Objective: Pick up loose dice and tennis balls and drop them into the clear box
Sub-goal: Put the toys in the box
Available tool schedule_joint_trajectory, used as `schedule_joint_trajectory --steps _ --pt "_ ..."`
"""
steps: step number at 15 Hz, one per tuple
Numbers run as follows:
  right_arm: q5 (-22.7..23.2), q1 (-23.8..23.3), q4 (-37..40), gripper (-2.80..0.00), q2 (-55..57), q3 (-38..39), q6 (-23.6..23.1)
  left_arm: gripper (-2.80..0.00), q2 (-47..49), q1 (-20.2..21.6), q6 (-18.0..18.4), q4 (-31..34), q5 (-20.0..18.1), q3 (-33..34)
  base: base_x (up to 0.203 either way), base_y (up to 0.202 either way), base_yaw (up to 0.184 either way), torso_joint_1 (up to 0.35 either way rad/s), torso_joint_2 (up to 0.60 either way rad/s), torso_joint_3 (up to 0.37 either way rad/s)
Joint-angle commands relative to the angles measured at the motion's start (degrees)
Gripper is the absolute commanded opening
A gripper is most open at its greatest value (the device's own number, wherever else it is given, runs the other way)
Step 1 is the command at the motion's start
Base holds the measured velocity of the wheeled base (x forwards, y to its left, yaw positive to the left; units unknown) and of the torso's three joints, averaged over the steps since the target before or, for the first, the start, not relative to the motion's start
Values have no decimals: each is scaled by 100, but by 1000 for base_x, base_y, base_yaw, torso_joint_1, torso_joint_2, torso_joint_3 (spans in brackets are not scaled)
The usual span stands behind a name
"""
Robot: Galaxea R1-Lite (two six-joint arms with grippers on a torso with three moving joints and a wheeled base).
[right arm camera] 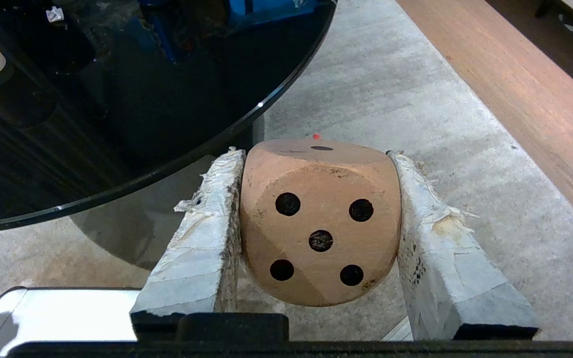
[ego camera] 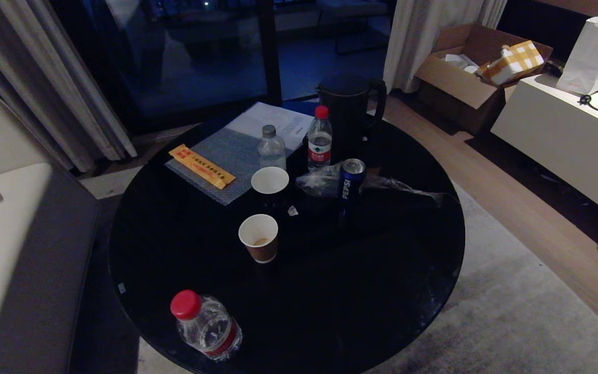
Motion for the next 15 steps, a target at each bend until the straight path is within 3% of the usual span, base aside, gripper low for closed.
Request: schedule_joint_trajectory --steps 1,5,15 --pt "4 2 3 -280 16 0 6 -280 4 0 -18 -2 4 0 0 0 0 0 0 0" --pt "-5 2 3 -280 16 0 6 -280 9 0 -63 -11 4 0 0 0 0 1 3 70" --pt "-5 2 11 -280 16 0 6 -280 9 0 -74 -11 4 0 0 0 0 3 1 195"
